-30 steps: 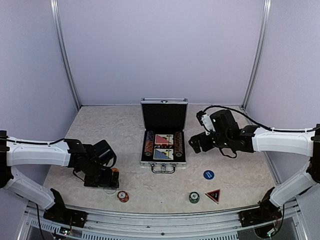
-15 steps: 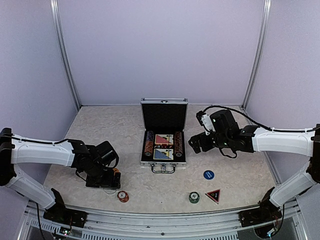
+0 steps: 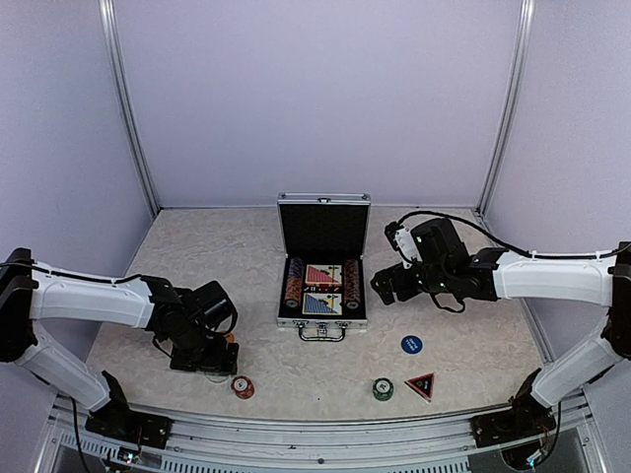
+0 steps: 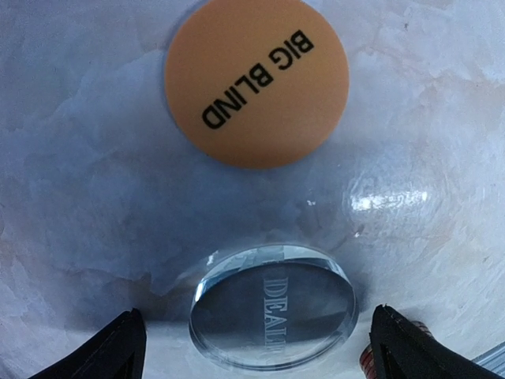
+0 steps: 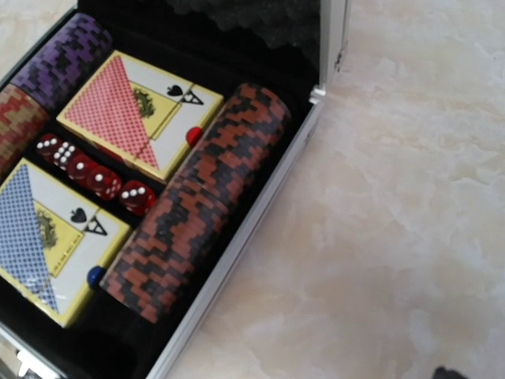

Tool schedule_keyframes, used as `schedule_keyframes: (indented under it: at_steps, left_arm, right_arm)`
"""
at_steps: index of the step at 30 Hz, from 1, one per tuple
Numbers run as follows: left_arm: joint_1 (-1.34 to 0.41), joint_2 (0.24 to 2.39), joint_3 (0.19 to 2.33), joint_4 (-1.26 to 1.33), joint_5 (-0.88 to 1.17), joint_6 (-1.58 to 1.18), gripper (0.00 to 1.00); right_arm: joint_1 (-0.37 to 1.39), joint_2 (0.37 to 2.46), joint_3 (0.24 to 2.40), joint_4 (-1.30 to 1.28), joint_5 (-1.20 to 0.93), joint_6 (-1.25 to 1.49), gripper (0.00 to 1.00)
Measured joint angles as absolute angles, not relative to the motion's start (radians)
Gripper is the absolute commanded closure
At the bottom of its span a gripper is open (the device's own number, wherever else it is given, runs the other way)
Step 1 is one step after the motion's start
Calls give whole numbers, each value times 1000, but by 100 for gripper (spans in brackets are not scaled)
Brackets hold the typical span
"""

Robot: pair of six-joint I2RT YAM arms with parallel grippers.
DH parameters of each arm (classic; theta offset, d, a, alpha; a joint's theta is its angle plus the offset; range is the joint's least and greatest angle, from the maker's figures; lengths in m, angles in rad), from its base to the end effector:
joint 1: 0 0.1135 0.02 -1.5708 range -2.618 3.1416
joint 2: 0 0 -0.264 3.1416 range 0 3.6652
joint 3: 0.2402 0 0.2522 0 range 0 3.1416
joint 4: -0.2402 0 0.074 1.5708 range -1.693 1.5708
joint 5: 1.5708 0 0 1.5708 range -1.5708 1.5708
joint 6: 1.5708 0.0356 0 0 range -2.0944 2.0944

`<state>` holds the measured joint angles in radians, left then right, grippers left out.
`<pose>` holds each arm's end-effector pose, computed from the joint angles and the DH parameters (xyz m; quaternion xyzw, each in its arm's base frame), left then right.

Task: Pack up texas hold em set

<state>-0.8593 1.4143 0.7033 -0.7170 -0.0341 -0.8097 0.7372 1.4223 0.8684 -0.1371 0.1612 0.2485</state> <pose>0.1441 -0.1652 0.1514 0.0235 0.9970 -0.0414 0.0605 0.2296 0.2008 0.2272 -0.1849 0.8834 0.1367 0.4084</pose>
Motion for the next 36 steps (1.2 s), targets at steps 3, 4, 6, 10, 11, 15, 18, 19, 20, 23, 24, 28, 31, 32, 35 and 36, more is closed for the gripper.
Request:
schedule_keyframes:
  at_steps: [3, 4, 6, 10, 11, 15, 18, 19, 20, 23, 24, 28, 31, 32, 35, 36]
  left_arm:
    - [-859, 1422, 704, -713, -34, -807, 5]
    - [-860, 1424, 704, -712, -34, -806, 5]
    - [-861, 1427, 706, -711, -35, -806, 6]
    - [-868, 1430, 707, -711, -35, -807, 8]
    - [-870, 1430, 707, -711, -36, -807, 9]
    - [-884, 1433, 707, -711, -43, -807, 10]
    - [-897, 1439, 709, -712, -56, -808, 12]
    - [-900, 1442, 710, -713, -61, -808, 12]
    - [-903, 1444, 710, -714, -64, -809, 12]
    - [-905, 1446, 711, -715, -70, -810, 14]
    - [-905, 1447, 711, -716, -72, -811, 14]
    - [-905, 1449, 712, -718, -76, -812, 16]
    - [-907, 1453, 713, -719, -79, -812, 18]
    - [-908, 1454, 714, -721, -81, -812, 19]
    - [-910, 1459, 717, -723, -86, -811, 21]
    - [-910, 1461, 719, -723, -86, -811, 21]
  right_arm:
    - [737, 1424, 868, -137, 161, 247, 2]
    - [737, 1424, 868, -137, 161, 246, 2]
    - [737, 1425, 868, -137, 161, 244, 2]
    - [737, 1425, 868, -137, 161, 244, 2]
    - [737, 1425, 868, -137, 161, 244, 2]
    - [737, 1425, 868, -137, 161, 244, 2]
    - [737, 1425, 868, -137, 161, 244, 2]
    - [737, 1425, 868, -137, 161, 244, 2]
    - [737, 1425, 868, -137, 161, 244, 2]
    - [737, 1425, 868, -137, 161, 244, 2]
    - [737, 1425, 868, -137, 161, 244, 2]
    - [737, 1425, 868, -137, 161, 244, 2]
    - [737, 1425, 867, -137, 161, 244, 2]
    - [737, 1425, 866, -137, 161, 244, 2]
    - [737, 1425, 865, -136, 161, 244, 2]
    - [737, 1425, 864, -136, 161, 244, 2]
